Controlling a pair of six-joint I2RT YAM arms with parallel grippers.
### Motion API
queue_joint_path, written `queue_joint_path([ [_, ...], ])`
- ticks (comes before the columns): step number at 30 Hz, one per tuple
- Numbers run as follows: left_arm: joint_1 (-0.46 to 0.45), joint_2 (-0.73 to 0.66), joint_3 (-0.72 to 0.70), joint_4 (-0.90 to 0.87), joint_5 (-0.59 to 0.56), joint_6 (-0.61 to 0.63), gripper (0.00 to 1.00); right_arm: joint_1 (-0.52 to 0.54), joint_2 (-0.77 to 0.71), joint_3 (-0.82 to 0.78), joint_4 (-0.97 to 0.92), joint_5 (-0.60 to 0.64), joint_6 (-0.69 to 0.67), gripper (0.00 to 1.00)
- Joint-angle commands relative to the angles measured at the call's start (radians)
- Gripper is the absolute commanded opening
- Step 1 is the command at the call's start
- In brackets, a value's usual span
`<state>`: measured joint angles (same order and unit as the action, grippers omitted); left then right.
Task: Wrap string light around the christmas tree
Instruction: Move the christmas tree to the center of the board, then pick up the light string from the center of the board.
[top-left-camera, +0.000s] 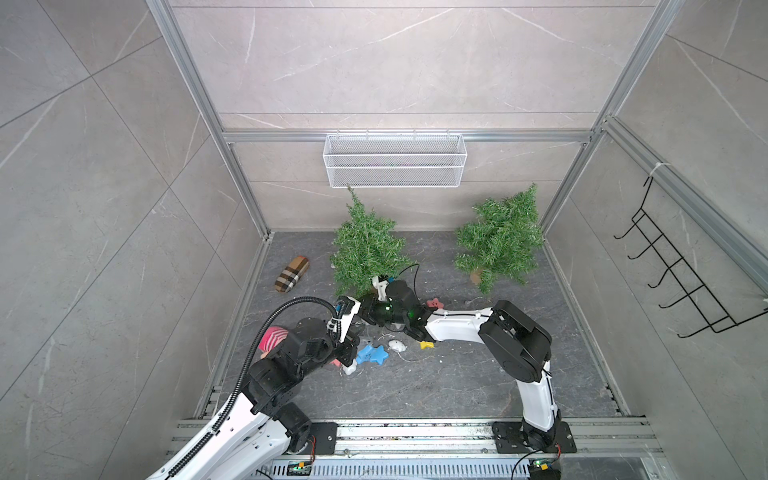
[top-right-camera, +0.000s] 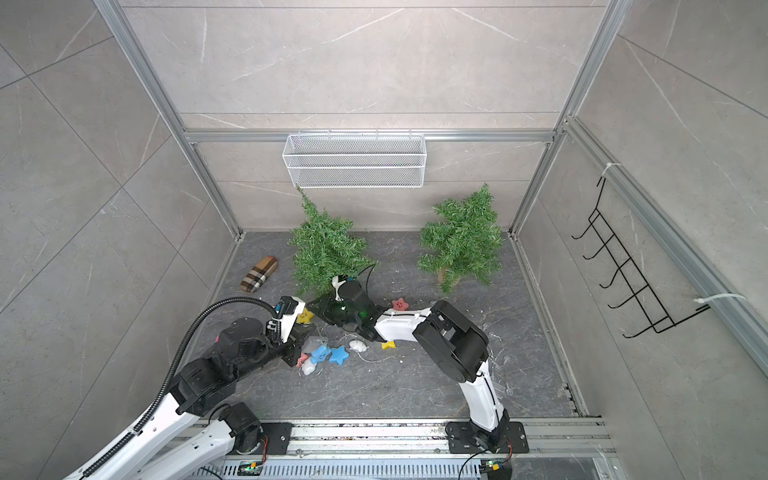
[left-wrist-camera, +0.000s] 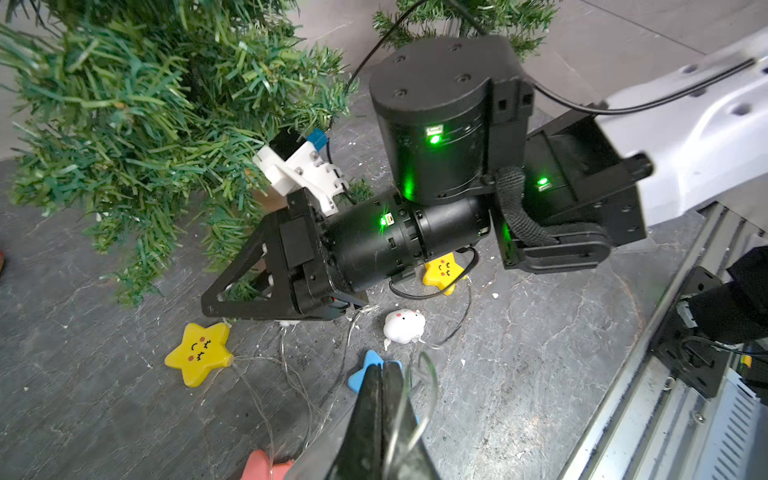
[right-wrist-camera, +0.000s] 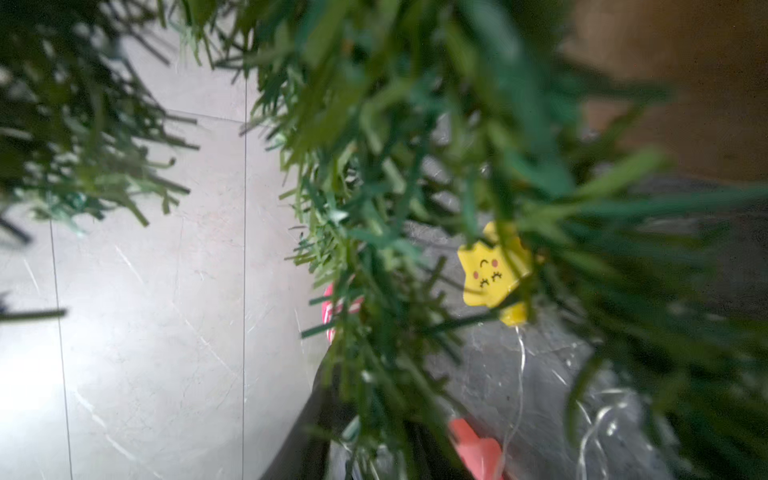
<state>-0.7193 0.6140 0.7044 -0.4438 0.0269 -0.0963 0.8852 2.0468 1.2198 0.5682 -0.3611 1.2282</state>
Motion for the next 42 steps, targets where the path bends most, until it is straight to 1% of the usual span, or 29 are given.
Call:
queue_joint_path([
  [1, 0.003, -0.007, 0.064, -0.01, 0.044, 0.033, 0.0, -0.009, -0.097, -0.034, -0.058, -0.087, -0.085, 0.47],
  [3, 0.003, 0.002, 0.083, -0.019, 0.046, 0.035, 0.0, -0.024, -0.155, -0.08, -0.095, -0.115, -0.115, 0.51],
  [7, 0.003, 0.025, 0.123, -0.035, 0.071, 0.033, 0.0, -0.06, -0.286, -0.197, -0.19, -0.166, -0.191, 0.55],
  [10, 0.003, 0.055, 0.163, -0.054, 0.101, 0.036, 0.0, -0.097, -0.377, -0.273, -0.31, -0.189, -0.296, 0.57],
  [13, 0.003, 0.096, 0.219, -0.087, 0.141, 0.049, 0.0, -0.161, -0.458, -0.345, -0.446, -0.191, -0.421, 0.55],
  [15, 0.002, 0.118, 0.266, -0.124, 0.158, 0.066, 0.0, -0.196, -0.542, -0.396, -0.533, -0.148, -0.538, 0.51],
  [17, 0.003, 0.124, 0.309, -0.145, 0.162, 0.081, 0.0, -0.206, -0.627, -0.416, -0.637, -0.05, -0.669, 0.47],
  [19, 0.002, 0.131, 0.35, -0.155, 0.161, 0.093, 0.0, -0.206, -0.692, -0.43, -0.718, 0.036, -0.772, 0.46],
  [20, 0.002, 0.14, 0.37, -0.164, 0.159, 0.096, 0.0, -0.203, -0.717, -0.439, -0.737, 0.061, -0.812, 0.46],
  [22, 0.002, 0.169, 0.41, -0.185, 0.142, 0.109, 0.0, -0.195, -0.763, -0.476, -0.721, 0.085, -0.875, 0.47],
  [24, 0.003, 0.2, 0.455, -0.199, 0.128, 0.126, 0.0, -0.169, -0.806, -0.533, -0.653, 0.099, -0.936, 0.51],
  [27, 0.003, 0.248, 0.528, -0.221, 0.125, 0.136, 0.0, -0.08, -0.846, -0.596, -0.554, 0.147, -1.068, 0.55],
  [29, 0.003, 0.274, 0.582, -0.249, 0.121, 0.141, 0.0, -0.038, -0.845, -0.605, -0.533, 0.181, -1.131, 0.56],
  [32, 0.003, 0.308, 0.66, -0.293, 0.116, 0.162, 0.0, -0.033, -0.832, -0.63, -0.471, 0.164, -1.156, 0.55],
  [38, 0.003, 0.363, 0.783, -0.352, 0.093, 0.205, 0.0, -0.012, -0.746, -0.653, -0.361, 0.133, -1.208, 0.55],
  [42, 0.003, 0.411, 0.862, -0.387, 0.088, 0.228, 0.0, 0.005, -0.697, -0.657, -0.292, 0.152, -1.238, 0.56],
])
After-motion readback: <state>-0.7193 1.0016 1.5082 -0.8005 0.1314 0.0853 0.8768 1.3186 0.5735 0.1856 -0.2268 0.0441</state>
